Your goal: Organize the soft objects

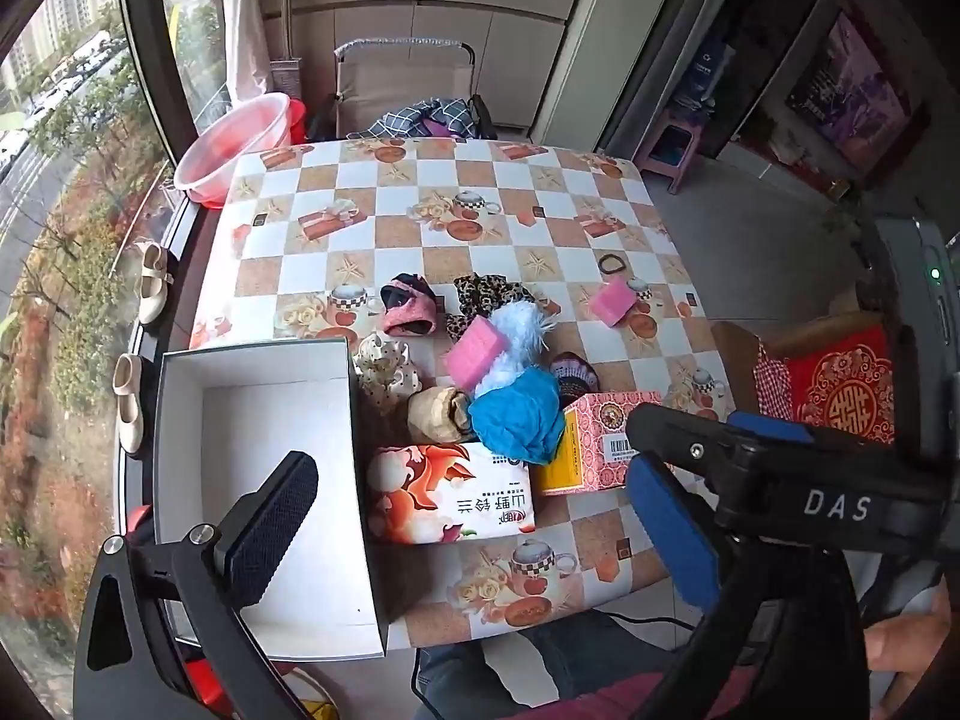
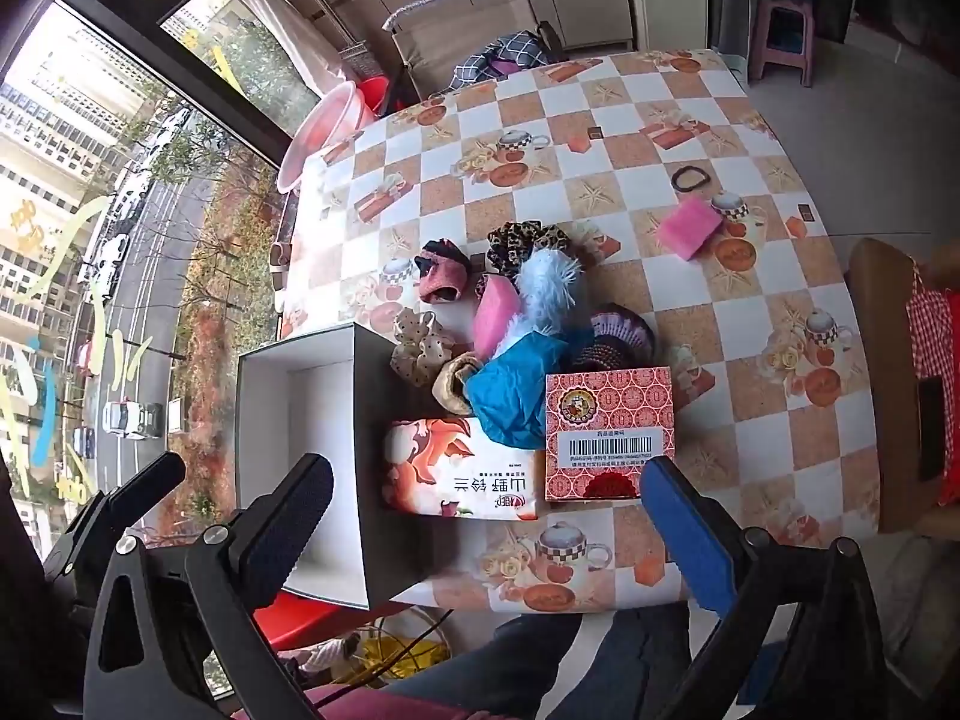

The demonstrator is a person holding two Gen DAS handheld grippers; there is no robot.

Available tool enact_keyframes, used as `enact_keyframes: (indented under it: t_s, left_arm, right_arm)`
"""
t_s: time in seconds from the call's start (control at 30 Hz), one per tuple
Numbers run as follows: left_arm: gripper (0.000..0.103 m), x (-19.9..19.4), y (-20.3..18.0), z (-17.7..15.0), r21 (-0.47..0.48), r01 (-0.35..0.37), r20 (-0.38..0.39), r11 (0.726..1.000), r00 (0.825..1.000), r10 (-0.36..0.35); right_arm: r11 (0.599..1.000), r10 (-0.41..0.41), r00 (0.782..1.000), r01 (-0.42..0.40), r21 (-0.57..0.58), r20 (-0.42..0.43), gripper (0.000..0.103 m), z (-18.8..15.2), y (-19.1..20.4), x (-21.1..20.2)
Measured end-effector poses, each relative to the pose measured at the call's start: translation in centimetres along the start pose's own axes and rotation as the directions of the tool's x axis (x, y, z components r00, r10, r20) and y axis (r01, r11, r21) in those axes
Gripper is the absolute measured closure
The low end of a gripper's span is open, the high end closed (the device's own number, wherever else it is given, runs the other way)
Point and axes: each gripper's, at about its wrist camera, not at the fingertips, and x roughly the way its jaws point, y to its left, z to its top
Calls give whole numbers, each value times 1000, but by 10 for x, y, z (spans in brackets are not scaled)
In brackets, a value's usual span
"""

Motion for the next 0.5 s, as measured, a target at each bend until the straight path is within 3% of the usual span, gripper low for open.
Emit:
enact_keyframes:
  t_s: [0.5]
  left_arm:
    - [0,-4,2,2,29,-2,-2,1000,1000,2]
  right_arm:
    - [1000,-17,1000,17,13,6,0,2,2,-1]
